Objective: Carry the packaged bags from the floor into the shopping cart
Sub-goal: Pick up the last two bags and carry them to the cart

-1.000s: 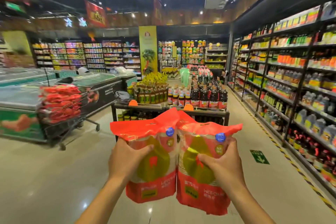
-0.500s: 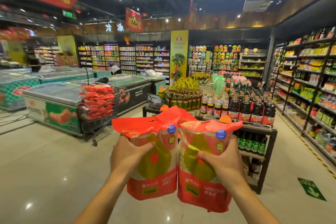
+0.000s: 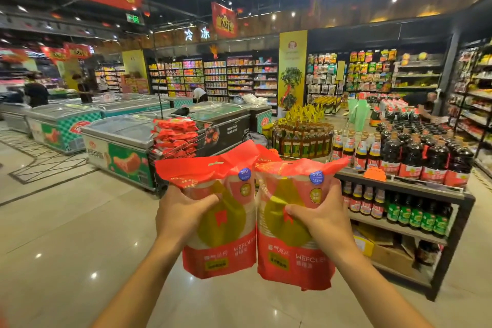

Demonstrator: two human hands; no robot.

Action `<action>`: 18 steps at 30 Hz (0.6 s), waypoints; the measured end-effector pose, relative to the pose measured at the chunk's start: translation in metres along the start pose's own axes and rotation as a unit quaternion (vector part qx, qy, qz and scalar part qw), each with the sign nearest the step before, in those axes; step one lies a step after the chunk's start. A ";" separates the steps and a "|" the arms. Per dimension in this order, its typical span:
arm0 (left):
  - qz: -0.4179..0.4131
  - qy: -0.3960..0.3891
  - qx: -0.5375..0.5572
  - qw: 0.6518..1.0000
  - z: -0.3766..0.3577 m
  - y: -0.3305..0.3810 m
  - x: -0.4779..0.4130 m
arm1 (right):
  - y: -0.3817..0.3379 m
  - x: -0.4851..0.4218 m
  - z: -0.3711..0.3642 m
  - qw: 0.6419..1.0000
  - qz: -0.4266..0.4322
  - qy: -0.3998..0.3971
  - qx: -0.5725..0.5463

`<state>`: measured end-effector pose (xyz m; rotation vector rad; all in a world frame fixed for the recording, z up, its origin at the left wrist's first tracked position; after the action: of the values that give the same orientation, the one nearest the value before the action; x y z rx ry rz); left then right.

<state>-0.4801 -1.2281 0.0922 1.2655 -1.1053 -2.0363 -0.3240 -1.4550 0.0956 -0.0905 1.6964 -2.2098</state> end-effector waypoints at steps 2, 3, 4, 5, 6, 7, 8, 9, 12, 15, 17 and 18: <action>0.009 0.009 -0.008 1.000 -0.006 -0.008 -0.012 | 0.002 -0.017 -0.009 1.000 0.003 -0.018 -0.005; 0.012 0.016 -0.012 1.000 -0.009 -0.013 -0.019 | 0.003 -0.026 -0.014 1.000 0.005 -0.025 -0.008; 0.018 0.021 -0.015 0.999 -0.013 -0.017 -0.026 | 0.003 -0.036 -0.018 0.999 0.010 -0.032 -0.007; 0.022 0.026 -0.019 0.999 -0.018 -0.021 -0.035 | 0.004 -0.048 -0.023 0.999 0.014 -0.037 -0.006; 0.026 0.032 -0.022 0.999 -0.023 -0.024 -0.043 | 0.005 -0.060 -0.026 0.999 0.018 -0.043 -0.006; 0.027 0.040 -0.025 0.998 -0.029 -0.028 -0.053 | 0.006 -0.074 -0.030 0.999 0.021 -0.047 -0.008; 0.029 0.051 -0.029 0.998 -0.035 -0.032 -0.062 | 0.008 -0.088 -0.035 0.998 0.024 -0.052 -0.010; 0.028 0.060 -0.034 0.997 -0.041 -0.034 -0.073 | 0.008 -0.103 -0.039 0.998 0.026 -0.056 -0.013; 0.029 0.081 -0.049 0.995 -0.064 -0.040 -0.106 | 0.012 -0.150 -0.053 0.997 0.036 -0.064 -0.012; 0.029 0.087 -0.061 0.994 -0.087 -0.046 -0.137 | 0.016 -0.196 -0.064 0.996 0.042 -0.067 -0.028; 0.030 0.093 -0.070 0.993 -0.100 -0.050 -0.153 | 0.019 -0.223 -0.071 0.995 0.041 -0.076 -0.044; 0.033 0.098 -0.072 0.992 -0.105 -0.053 -0.160 | 0.021 -0.236 -0.075 0.994 0.041 -0.083 -0.050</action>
<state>-0.3142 -1.1187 0.1015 1.3051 -0.8811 -1.8618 -0.1182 -1.3164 0.0932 -0.2195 1.6868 -1.9990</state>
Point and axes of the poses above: each hand's wrist, its own x-axis away from the middle knuckle, its own z-axis out of the back of the hand, y = z × x, the point moved 1 cm from there along -x, towards the middle knuckle, and after that the axes turned 9 degrees about -z, right-handed, at the moved point
